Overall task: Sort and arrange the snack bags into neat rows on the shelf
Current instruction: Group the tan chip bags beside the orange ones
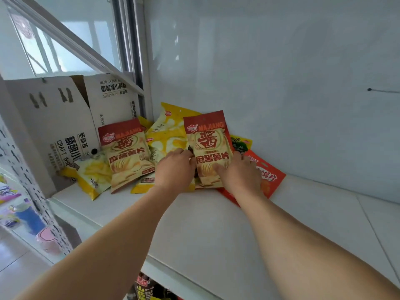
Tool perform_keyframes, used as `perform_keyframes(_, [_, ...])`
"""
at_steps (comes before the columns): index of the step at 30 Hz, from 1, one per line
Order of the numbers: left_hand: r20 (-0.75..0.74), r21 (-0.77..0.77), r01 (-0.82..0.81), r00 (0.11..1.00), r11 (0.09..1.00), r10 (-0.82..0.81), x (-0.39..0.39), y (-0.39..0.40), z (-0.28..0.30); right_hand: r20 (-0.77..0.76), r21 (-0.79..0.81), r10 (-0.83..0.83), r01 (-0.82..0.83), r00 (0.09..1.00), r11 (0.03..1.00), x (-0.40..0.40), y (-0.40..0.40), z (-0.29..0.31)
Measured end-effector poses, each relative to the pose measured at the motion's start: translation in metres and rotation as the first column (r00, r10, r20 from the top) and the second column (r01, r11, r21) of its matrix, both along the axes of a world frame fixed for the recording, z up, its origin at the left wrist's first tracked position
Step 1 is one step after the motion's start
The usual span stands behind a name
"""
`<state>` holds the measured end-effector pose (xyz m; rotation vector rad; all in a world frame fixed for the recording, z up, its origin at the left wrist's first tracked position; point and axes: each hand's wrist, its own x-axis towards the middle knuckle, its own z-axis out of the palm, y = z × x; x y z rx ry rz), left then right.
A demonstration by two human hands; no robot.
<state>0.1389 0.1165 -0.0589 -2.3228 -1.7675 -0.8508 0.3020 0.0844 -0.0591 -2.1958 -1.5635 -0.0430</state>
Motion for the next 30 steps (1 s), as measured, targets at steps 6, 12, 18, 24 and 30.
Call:
perform_keyframes(6, [0.19,-0.025,-0.058,0.98,0.998,0.061,-0.011,0.041,0.016,-0.15,0.029,-0.08,0.086,0.985,0.996,-0.004,0.039,-0.008])
perform_keyframes(12, [0.231,-0.052,0.02,0.973,0.998,-0.007,-0.026,0.061,0.021,-0.427,0.075,-0.046,0.086,0.903,0.993,-0.016,0.052,-0.005])
perform_keyframes(18, [0.334,-0.094,0.128,0.938,0.987,-0.09,-0.042,0.065,0.019,-0.525,0.162,-0.041,0.147,0.85,0.976,-0.028,0.042,0.003])
perform_keyframes(24, [0.424,-0.048,0.096,0.903,0.994,-0.067,-0.07,0.055,0.018,-0.533,0.244,-0.054,0.214,0.844,0.946,-0.05,0.027,0.008])
perform_keyframes(30, [0.275,-0.179,-0.208,0.928,0.962,0.252,-0.123,0.053,0.005,-0.558,0.29,-0.02,0.218,0.829,0.932,-0.065,0.009,0.009])
